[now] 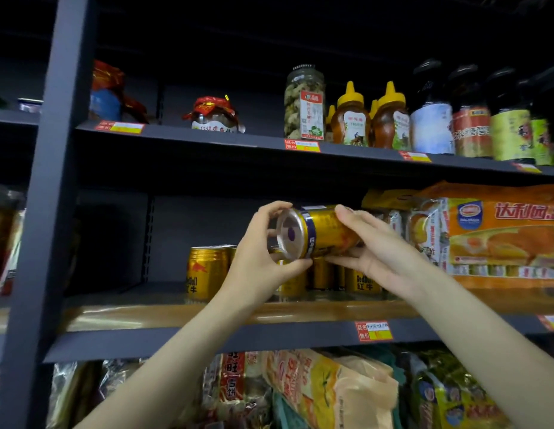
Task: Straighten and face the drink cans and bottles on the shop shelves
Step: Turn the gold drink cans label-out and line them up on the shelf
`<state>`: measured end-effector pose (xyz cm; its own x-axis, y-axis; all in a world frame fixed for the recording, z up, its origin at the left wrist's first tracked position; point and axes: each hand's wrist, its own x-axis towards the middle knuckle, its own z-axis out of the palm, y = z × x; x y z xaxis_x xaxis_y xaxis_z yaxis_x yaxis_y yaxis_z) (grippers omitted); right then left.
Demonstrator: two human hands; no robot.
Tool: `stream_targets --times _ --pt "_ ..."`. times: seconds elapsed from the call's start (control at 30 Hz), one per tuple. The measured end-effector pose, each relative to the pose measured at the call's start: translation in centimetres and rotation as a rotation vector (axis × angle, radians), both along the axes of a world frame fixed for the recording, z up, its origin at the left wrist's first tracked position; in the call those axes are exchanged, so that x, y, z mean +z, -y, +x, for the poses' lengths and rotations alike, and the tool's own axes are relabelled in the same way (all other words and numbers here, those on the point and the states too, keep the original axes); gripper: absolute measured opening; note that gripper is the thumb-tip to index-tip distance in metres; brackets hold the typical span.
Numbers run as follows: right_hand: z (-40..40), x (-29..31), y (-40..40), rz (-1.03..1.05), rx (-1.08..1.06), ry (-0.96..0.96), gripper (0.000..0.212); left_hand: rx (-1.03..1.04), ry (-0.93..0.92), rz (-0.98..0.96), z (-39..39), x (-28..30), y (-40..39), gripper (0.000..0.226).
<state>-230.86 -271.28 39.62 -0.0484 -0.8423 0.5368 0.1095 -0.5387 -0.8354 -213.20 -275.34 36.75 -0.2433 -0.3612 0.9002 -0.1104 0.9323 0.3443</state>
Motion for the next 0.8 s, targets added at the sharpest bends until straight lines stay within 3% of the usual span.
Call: stream_targets --times 0.13,0.3,0.4,0.6,0.7,0.8 --pt "-0.4 -0.4 0.6 -0.011 0.167 0.194 0.044 -0.185 -0.159 0.276 -0.5 -0.1 -0.3 0.061" --pt "-0.7 -0.6 0.5 -0.091 0.043 0.086 0.056 -0.481 -0.153 0.478 -0.8 0.3 -0.5 0.06" --pt "-0.7 -0.6 0.3 -0.119 -0.041 0.026 0.055 -0.36 -0.086 0.396 -0.7 0.4 -0.1 0.063" --pt "-1.1 0.2 0.0 -0.06 0.009 -0.065 0.052 -0.06 0.077 -0.163 -0.1 0.3 0.5 0.068" --pt "-1.0 0.2 0.0 -0.073 -0.058 -0.081 0.056 -0.06 0.099 -0.165 -0.3 -0.2 0.7 0.069" --pt "-0.9 -0.2 0.1 -0.222 -0.163 -0.102 0.053 -0.237 0.053 0.041 -0.4 -0.3 0.6 0.06"
